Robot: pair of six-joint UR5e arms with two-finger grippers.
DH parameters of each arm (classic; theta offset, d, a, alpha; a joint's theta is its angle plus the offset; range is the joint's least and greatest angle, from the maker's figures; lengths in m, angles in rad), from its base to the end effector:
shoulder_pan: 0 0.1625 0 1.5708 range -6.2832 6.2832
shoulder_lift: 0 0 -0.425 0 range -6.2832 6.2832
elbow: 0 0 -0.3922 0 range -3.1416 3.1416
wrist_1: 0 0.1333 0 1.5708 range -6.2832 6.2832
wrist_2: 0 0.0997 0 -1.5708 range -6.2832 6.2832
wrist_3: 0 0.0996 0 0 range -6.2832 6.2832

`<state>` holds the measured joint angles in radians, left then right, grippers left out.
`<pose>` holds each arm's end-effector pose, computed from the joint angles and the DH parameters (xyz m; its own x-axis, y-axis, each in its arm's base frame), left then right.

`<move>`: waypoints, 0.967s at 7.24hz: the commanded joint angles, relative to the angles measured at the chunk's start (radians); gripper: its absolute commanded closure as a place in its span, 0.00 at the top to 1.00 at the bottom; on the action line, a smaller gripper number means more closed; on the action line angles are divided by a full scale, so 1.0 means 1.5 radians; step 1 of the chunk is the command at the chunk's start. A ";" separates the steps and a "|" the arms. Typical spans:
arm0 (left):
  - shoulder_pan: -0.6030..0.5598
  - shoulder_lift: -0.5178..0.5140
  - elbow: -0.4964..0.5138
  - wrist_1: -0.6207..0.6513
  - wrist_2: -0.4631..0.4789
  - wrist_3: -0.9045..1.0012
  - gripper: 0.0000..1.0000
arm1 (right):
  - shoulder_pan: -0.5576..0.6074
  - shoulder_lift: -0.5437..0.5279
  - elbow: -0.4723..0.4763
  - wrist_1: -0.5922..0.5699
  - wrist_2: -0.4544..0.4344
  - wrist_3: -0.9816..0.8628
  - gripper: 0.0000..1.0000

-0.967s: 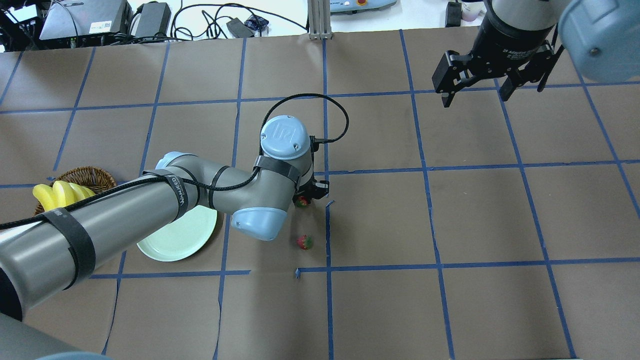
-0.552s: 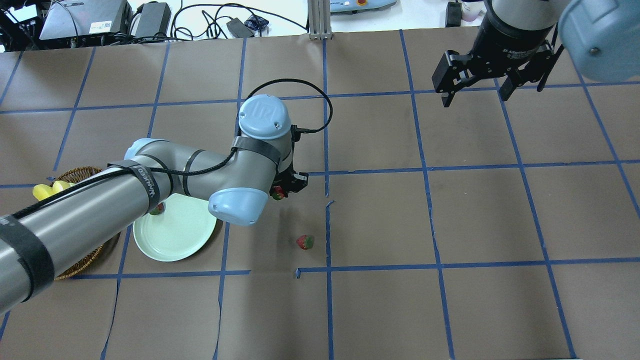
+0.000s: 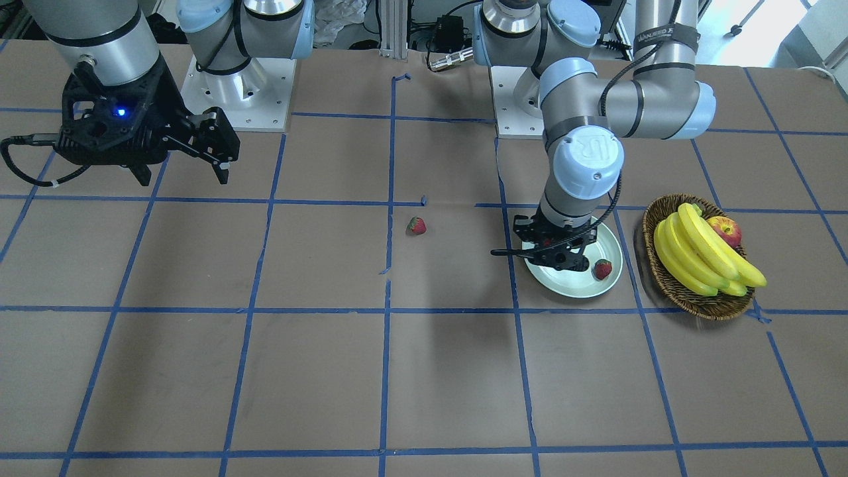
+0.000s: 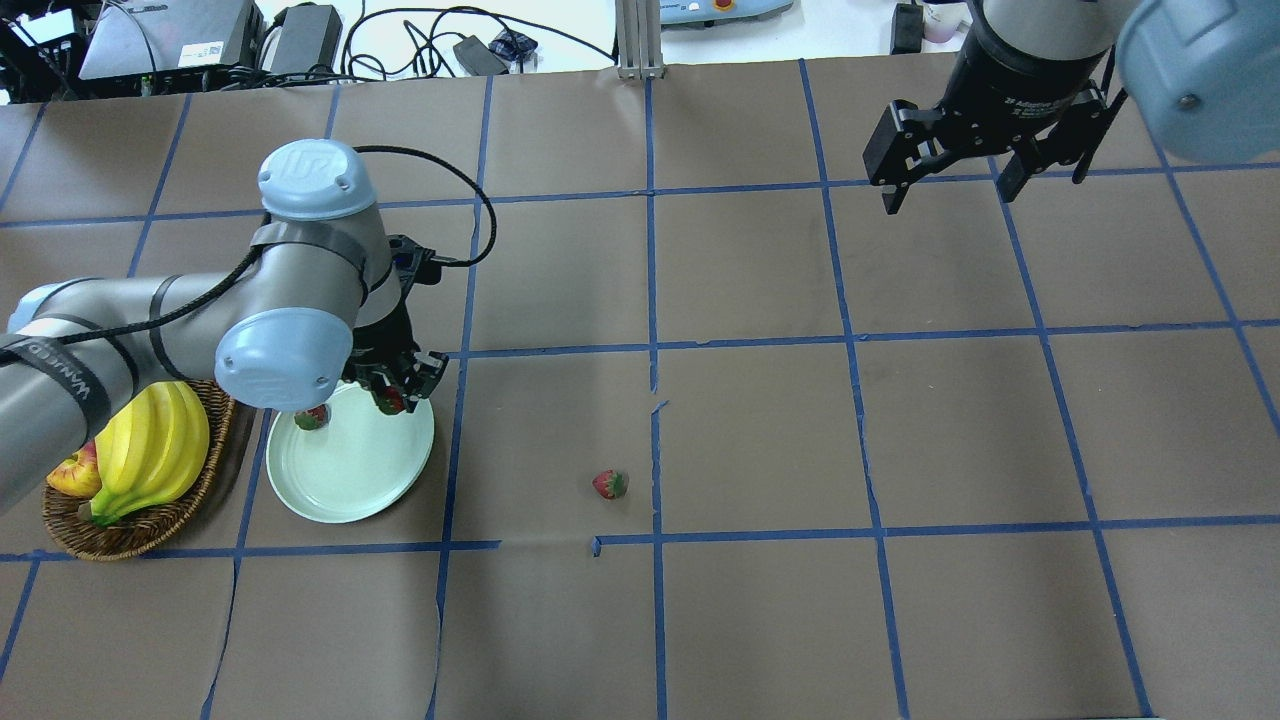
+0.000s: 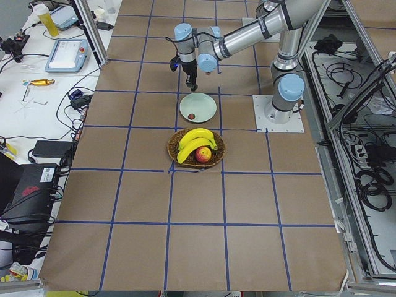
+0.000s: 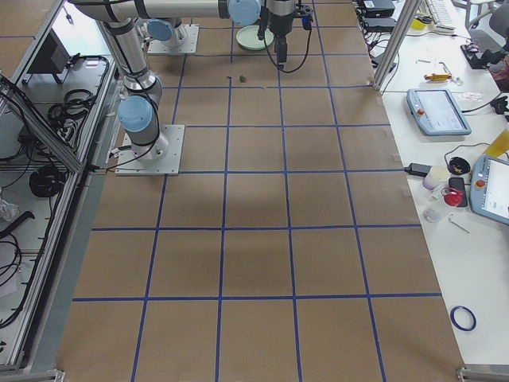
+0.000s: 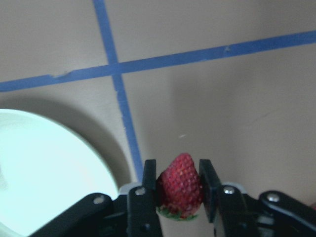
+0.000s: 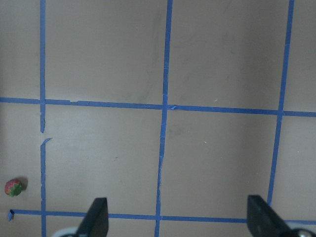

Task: Collect all strawberries into plate
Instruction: 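Lower the second strawberry onto the green plate and release it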

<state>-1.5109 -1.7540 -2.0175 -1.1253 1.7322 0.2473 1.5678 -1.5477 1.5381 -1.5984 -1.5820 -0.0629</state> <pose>-0.0887 -0.4805 0.2344 -0.9714 0.2114 -0.1083 0.1845 0.9587 0.2165 0.1307 -0.5057 0.4953 -0.9981 -0.0594 0.0135 -0.0599 0.9975 -0.0364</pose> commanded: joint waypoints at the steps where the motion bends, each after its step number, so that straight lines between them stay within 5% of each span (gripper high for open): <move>1: 0.072 -0.002 -0.080 0.081 0.019 0.051 0.91 | 0.000 0.000 -0.001 0.000 -0.001 0.000 1.00; 3: 0.036 0.009 -0.081 0.115 -0.014 0.036 1.00 | 0.000 0.000 0.000 0.000 -0.001 0.000 1.00; 7: -0.238 -0.005 -0.011 0.123 -0.047 -0.340 1.00 | 0.000 0.000 0.000 0.000 -0.001 0.000 1.00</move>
<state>-1.7430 -1.7481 -2.0544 -0.9388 1.6607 -0.0958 1.5677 -1.5478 1.5385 -1.5985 -1.5831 -0.0629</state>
